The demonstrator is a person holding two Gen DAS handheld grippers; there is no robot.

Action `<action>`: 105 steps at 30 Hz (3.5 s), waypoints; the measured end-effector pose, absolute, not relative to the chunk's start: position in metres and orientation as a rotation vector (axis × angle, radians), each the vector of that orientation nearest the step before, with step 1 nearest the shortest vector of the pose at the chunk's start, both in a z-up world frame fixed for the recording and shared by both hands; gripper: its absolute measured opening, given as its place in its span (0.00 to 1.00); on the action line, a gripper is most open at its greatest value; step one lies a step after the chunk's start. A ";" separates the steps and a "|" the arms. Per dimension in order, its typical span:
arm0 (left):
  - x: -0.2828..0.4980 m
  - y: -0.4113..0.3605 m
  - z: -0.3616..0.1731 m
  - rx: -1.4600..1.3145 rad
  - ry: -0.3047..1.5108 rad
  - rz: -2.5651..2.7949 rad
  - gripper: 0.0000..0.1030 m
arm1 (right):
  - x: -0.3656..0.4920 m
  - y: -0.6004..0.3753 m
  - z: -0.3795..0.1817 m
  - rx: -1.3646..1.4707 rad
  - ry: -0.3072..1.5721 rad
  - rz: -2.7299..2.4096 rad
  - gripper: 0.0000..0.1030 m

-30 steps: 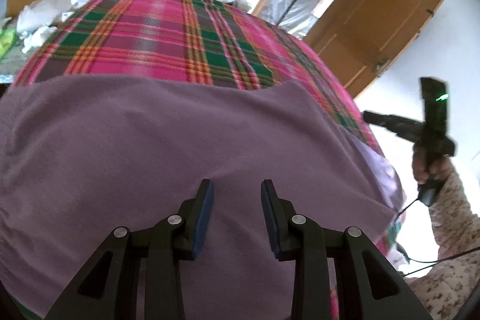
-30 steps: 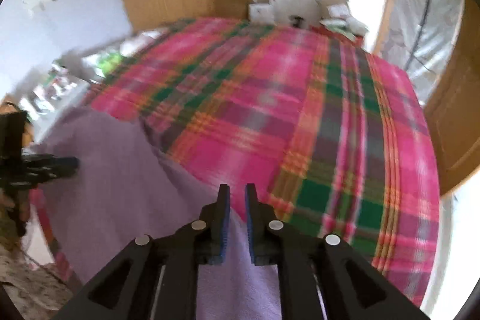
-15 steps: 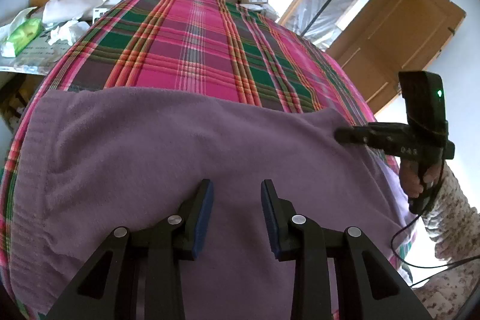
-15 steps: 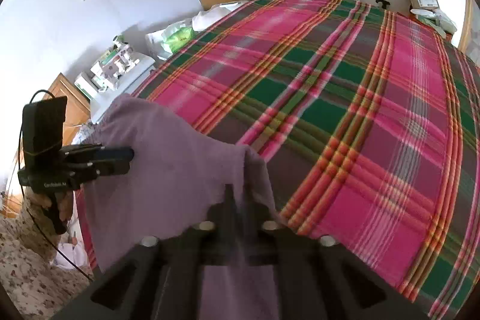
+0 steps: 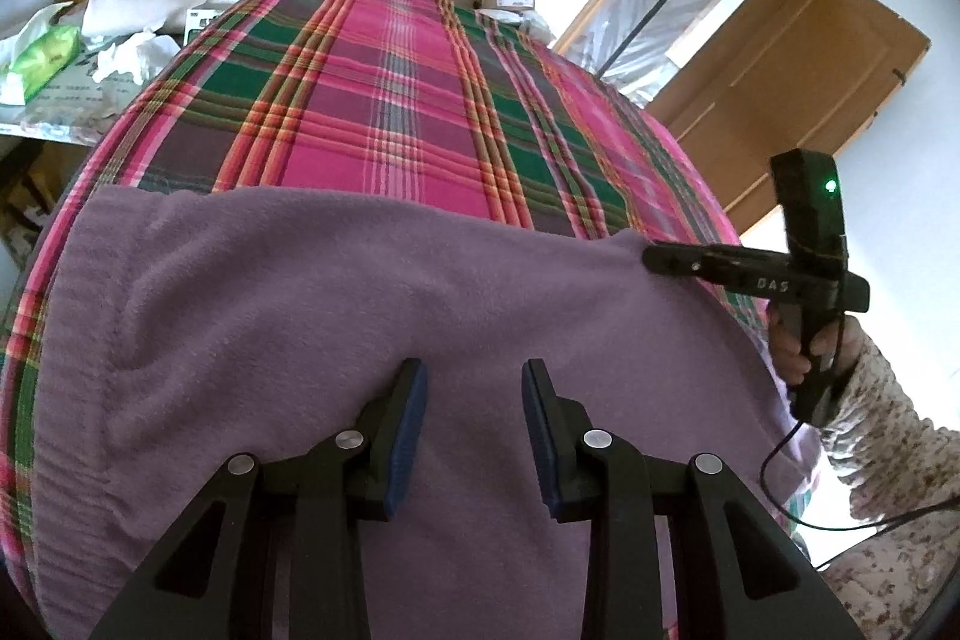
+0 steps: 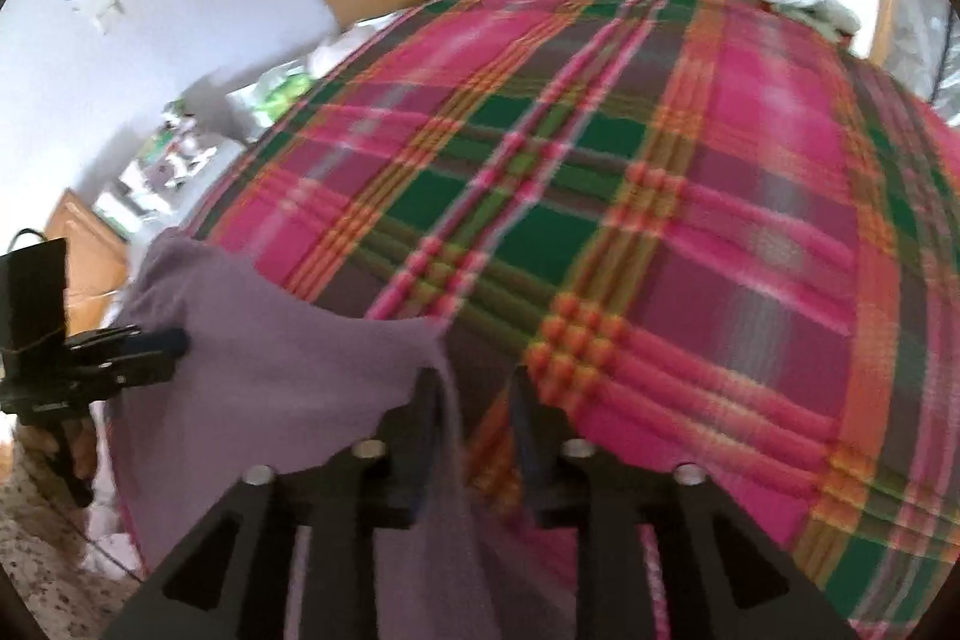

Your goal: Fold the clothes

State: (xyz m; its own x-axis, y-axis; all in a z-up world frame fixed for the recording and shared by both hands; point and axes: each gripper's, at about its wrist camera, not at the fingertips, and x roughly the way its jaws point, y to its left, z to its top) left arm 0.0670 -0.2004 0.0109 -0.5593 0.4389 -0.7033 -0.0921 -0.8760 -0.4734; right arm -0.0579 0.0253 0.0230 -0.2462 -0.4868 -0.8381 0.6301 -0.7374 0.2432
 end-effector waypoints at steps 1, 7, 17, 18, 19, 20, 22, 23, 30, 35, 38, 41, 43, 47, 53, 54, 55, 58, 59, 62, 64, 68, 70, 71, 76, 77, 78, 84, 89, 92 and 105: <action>0.067 -0.199 0.012 -1.278 -0.545 2.476 0.33 | -0.058 0.030 0.027 1.289 0.180 -2.055 0.26; 0.062 -0.192 0.021 -1.277 -0.486 2.513 0.33 | -0.051 0.087 0.051 1.267 0.144 -2.148 0.26; 0.035 -0.141 0.033 -1.223 -0.403 2.395 0.33 | -0.026 0.100 0.039 1.271 0.191 -2.045 0.26; 0.033 -0.134 0.033 -1.218 -0.388 2.380 0.33 | -0.024 0.094 0.038 1.258 0.222 -2.028 0.26; 0.030 -0.128 0.034 -1.214 -0.373 2.367 0.33 | -0.022 0.087 0.036 1.247 0.256 -2.009 0.26; 0.028 -0.121 0.034 -1.209 -0.357 2.353 0.33 | -0.021 0.080 0.034 1.239 0.286 -1.990 0.26; 0.023 -0.114 0.034 -1.208 -0.341 2.336 0.33 | -0.020 0.069 0.031 1.232 0.314 -1.954 0.26; 0.021 -0.111 0.035 -1.208 -0.335 2.329 0.33 | -0.020 0.065 0.030 1.229 0.323 -1.939 0.26; 0.008 -0.109 0.036 -1.220 -0.332 2.331 0.33 | -0.007 0.056 0.034 1.213 0.357 -1.880 0.05; -0.002 -0.116 0.039 -1.204 -0.414 2.319 0.33 | 0.005 0.056 0.039 1.212 0.312 -1.872 0.05; -0.005 -0.121 0.048 -1.163 -0.451 2.335 0.33 | 0.014 0.059 0.041 1.208 0.282 -1.862 0.05; -0.015 -0.121 0.054 -1.144 -0.514 2.309 0.33 | 0.025 0.058 0.040 1.202 0.301 -1.841 0.05; -0.021 -0.113 0.056 -1.145 -0.500 2.289 0.33 | 0.025 0.056 0.037 1.214 0.302 -1.833 0.05; -0.031 -0.087 0.055 -1.184 -0.378 2.247 0.33 | 0.016 0.057 0.036 1.249 0.272 -1.817 0.08; -0.027 -0.073 0.038 -1.275 -0.273 2.214 0.33 | -0.010 0.064 0.051 1.199 0.253 -1.912 0.18; -0.027 -0.074 0.038 -1.274 -0.277 2.215 0.33 | -0.018 0.062 0.048 1.212 0.246 -1.924 0.19; -0.027 -0.075 0.038 -1.271 -0.288 2.215 0.33 | -0.026 0.059 0.044 1.233 0.241 -1.930 0.20; -0.027 -0.079 0.039 -1.262 -0.318 2.217 0.33 | -0.042 0.047 0.030 1.286 0.247 -1.908 0.21; -0.027 -0.081 0.040 -1.259 -0.324 2.220 0.33 | -0.043 0.040 0.027 1.289 0.256 -1.886 0.21; -0.027 -0.086 0.038 -1.264 -0.345 2.220 0.33 | -0.043 0.025 0.021 1.283 0.294 -1.823 0.22; -0.028 -0.089 0.037 -1.264 -0.360 2.220 0.33 | -0.040 0.017 0.020 1.264 0.321 -1.801 0.22; -0.029 -0.094 0.037 -1.246 -0.395 2.227 0.33 | -0.040 0.011 0.020 1.272 0.305 -1.781 0.22; -0.030 -0.098 0.037 -1.239 -0.413 2.231 0.33 | -0.041 0.013 0.020 1.266 0.292 -1.776 0.22; -0.030 -0.100 0.037 -1.240 -0.421 2.232 0.33 | -0.042 0.015 0.020 1.265 0.282 -1.775 0.22; -0.029 -0.107 0.032 -1.245 -0.461 2.236 0.33 | -0.043 0.023 0.023 1.262 0.229 -1.747 0.26; -0.029 -0.108 0.031 -1.246 -0.470 2.236 0.33 | -0.042 0.023 0.024 1.256 0.225 -1.736 0.28; -0.029 -0.110 0.030 -1.248 -0.479 2.236 0.33 | -0.041 0.022 0.023 1.255 0.226 -1.722 0.29; -0.028 -0.112 0.024 -1.263 -0.491 2.232 0.33 | -0.046 0.016 0.016 1.281 0.232 -1.760 0.30; -0.028 -0.114 0.022 -1.265 -0.505 2.230 0.33 | -0.051 0.008 0.015 1.273 0.219 -1.786 0.27; -0.028 -0.113 0.022 -1.263 -0.504 2.226 0.33 | -0.047 -0.001 0.013 1.264 0.282 -1.772 0.03; -0.033 -0.110 0.021 -1.249 -0.511 2.235 0.33 | -0.066 -0.021 0.017 1.155 0.378 -1.847 0.03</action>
State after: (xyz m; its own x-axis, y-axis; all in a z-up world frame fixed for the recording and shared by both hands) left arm -0.0329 -0.1101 0.0209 -0.4365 0.6076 -0.6636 -0.2588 -0.7912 -0.5541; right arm -0.0658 -0.0207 0.0169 -0.1614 -0.5273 -0.8342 0.8126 -0.5506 0.1909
